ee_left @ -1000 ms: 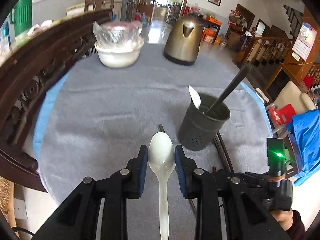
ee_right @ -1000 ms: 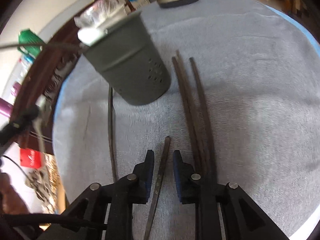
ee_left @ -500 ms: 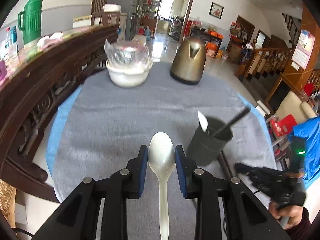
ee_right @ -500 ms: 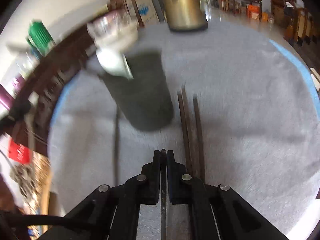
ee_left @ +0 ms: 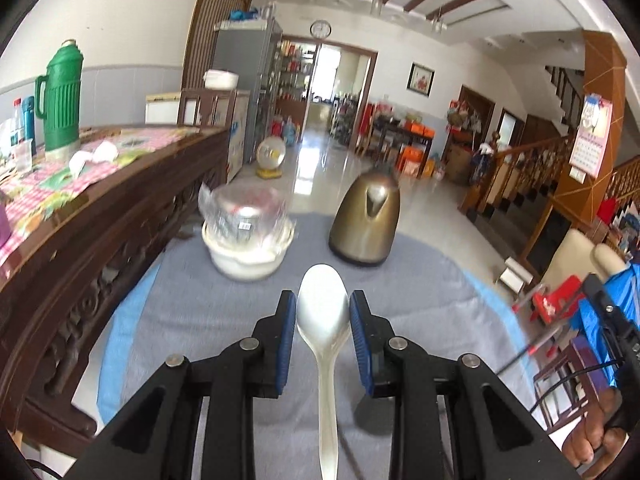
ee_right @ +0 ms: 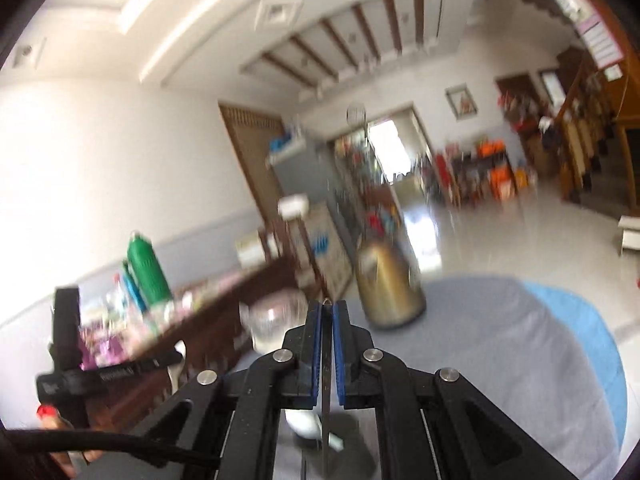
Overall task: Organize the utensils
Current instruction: 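Lift the spoon with the left gripper while the right gripper carries the chopstick over the holder, then lower spoon and chopstick into the gray holder and open both grippers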
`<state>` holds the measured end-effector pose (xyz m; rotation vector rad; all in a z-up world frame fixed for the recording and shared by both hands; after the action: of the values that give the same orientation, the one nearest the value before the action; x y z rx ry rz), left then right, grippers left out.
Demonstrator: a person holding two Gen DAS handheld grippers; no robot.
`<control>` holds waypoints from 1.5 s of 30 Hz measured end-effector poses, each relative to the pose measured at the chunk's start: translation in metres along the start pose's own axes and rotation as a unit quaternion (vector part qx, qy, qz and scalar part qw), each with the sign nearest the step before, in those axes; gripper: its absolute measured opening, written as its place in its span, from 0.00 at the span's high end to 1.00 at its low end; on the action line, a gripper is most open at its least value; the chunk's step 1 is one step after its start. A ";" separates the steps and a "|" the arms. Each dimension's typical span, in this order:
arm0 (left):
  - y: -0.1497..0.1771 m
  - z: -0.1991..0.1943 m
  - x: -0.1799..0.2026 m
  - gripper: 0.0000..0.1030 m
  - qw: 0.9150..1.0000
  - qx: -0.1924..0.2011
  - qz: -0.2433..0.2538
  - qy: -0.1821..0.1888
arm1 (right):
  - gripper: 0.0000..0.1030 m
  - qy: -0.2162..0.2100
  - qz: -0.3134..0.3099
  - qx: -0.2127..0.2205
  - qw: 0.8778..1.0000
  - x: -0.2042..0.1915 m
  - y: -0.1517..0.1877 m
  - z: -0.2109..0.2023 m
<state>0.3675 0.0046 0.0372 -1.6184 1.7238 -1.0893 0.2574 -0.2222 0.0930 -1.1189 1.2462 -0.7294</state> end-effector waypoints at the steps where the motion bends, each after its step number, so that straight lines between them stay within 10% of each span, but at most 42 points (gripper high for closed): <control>1: -0.007 0.002 0.002 0.72 1.000 0.008 -0.002 0.006 | 0.94 0.000 -0.002 0.012 1.000 -0.005 -0.003 0.006; 14: -0.051 0.048 0.038 0.72 0.996 0.038 0.007 0.082 | 0.94 0.007 -0.022 0.036 0.999 -0.016 -0.008 0.052; 29: -0.023 0.113 0.072 0.72 0.974 -0.006 0.048 0.221 | 0.94 0.020 -0.011 -0.019 1.000 0.013 0.028 0.065; 45: 0.025 0.124 0.078 0.72 0.965 0.016 0.038 0.259 | 0.94 0.014 0.011 -0.053 0.998 0.024 0.053 0.065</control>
<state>0.4446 -0.0972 -0.0381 -1.3050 2.0536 -1.5942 0.3179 -0.2105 0.0319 -1.1838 1.3312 -0.6698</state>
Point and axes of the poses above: each gripper's, at about its wrist camera, not at the fingertips, and z roughly the way its jaws point, x to its right, y to its underside, the point moved 5 cm from there along z, roughly the way its jaws point, and after that the axes turned 6 degrees about -y, right-handed, at the moved point
